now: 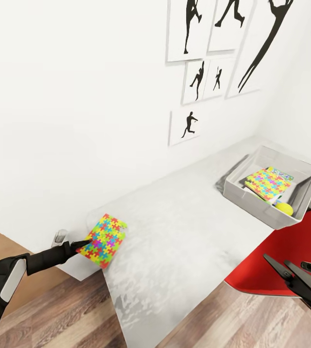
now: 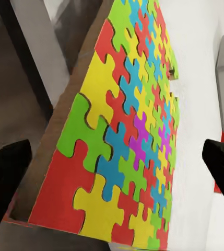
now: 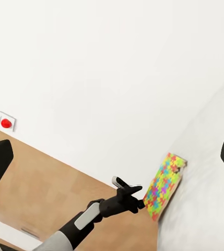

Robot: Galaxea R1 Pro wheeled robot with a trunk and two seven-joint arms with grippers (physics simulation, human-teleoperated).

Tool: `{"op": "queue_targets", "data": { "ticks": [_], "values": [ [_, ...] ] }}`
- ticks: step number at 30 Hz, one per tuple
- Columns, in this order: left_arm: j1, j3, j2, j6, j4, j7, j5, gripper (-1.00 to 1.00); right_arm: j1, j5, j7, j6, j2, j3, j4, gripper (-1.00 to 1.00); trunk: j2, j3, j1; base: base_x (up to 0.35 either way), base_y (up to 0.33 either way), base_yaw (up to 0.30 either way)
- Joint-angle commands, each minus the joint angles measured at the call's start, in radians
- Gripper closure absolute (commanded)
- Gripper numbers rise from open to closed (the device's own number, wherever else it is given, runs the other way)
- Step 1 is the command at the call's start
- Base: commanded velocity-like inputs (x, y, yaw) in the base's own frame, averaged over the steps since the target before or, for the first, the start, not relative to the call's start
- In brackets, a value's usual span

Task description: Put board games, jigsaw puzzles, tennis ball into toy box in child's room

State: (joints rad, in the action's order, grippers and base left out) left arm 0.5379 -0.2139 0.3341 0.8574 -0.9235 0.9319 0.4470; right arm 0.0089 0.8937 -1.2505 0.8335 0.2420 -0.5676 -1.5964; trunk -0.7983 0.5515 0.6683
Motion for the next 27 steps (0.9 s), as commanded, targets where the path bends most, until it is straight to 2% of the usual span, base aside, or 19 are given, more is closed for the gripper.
{"op": "queue_targets", "data": {
  "ticks": [1, 11, 27],
  "values": [
    [0.000, -0.001, 0.000, 0.005, 0.000, 0.002, 0.001, 1.00, 0.000, 0.005, 0.001, 0.007, 0.000, 0.000, -0.001, -1.00, -0.001, 0.001, 0.000, 0.000, 0.000, 0.000],
    [0.000, 0.001, -0.001, 0.006, 0.000, 0.003, 0.001, 1.00, 0.000, 0.006, 0.002, 0.007, 0.000, 0.002, -0.001, -1.00, -0.001, 0.001, 0.000, 0.000, 0.000, 0.000],
    [0.000, 0.001, 0.000, 0.010, 0.000, 0.006, 0.002, 1.00, 0.000, 0.005, 0.002, 0.007, 0.000, 0.000, -0.001, -1.00, 0.111, -0.049, -0.061, 0.000, 0.000, 0.000]
  ]
}}
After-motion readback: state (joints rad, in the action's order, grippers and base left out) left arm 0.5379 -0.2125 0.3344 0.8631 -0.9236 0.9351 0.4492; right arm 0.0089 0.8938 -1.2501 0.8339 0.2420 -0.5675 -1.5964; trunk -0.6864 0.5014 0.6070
